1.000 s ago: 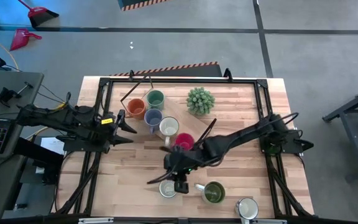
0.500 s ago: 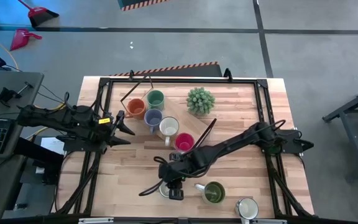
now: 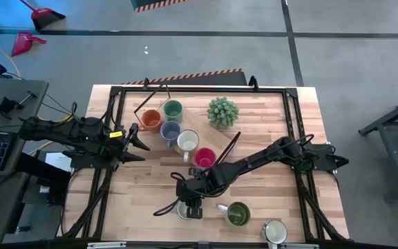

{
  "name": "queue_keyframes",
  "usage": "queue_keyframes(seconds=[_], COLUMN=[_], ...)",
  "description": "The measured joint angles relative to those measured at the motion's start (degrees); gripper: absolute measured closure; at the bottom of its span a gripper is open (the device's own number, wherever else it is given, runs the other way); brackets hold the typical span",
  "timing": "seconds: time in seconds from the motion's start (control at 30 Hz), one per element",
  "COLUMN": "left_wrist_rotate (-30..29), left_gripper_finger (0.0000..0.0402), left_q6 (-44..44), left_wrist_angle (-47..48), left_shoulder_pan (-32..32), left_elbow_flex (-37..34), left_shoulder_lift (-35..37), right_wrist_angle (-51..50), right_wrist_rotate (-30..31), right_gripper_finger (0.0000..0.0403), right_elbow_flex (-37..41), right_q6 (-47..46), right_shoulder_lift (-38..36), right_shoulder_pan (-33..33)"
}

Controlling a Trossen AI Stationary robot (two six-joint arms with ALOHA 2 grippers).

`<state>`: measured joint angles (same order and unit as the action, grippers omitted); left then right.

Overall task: Place coffee mugs
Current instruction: Put the left blue patterned mug on the shelf

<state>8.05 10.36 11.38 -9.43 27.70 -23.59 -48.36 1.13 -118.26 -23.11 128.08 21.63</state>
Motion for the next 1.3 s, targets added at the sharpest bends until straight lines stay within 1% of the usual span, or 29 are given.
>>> queue_keyframes(seconds=[0.3, 0.6, 0.93, 1.13, 1.3], left_wrist_rotate=[0.00, 0.00, 0.00, 0.00, 0.00], left_gripper_finger=[0.0222, 0.0222, 0.0222, 0.0222, 0.0222], left_q6=[0.04, 0.10, 0.10, 0.10, 0.12], left_wrist_angle=[-0.20, -0.17, -0.09, -0.02, -0.02], left_shoulder_pan=[0.00, 0.02, 0.02, 0.02, 0.02], left_elbow_flex=[0.00, 0.02, 0.02, 0.02, 0.02], left_shoulder_lift=[0.00, -0.01, 0.00, -0.02, -0.02], right_wrist_angle=[1.70, 4.04, 5.25, 5.04, 5.35], right_wrist_rotate=[-0.98, -3.30, -3.15, -4.60, -4.35], right_gripper_finger=[0.0270, 0.0270, 0.0270, 0.0270, 0.0276], right_elbow_flex=[0.04, 0.04, 0.04, 0.04, 0.07], right_q6=[-0.42, -0.44, 0.74, -0.99, -1.50], right_shoulder_lift=[1.73, 5.04, 5.26, 6.62, 6.81], right_shoulder_pan=[0.00, 0.00, -0.09, -0.15, -0.26])
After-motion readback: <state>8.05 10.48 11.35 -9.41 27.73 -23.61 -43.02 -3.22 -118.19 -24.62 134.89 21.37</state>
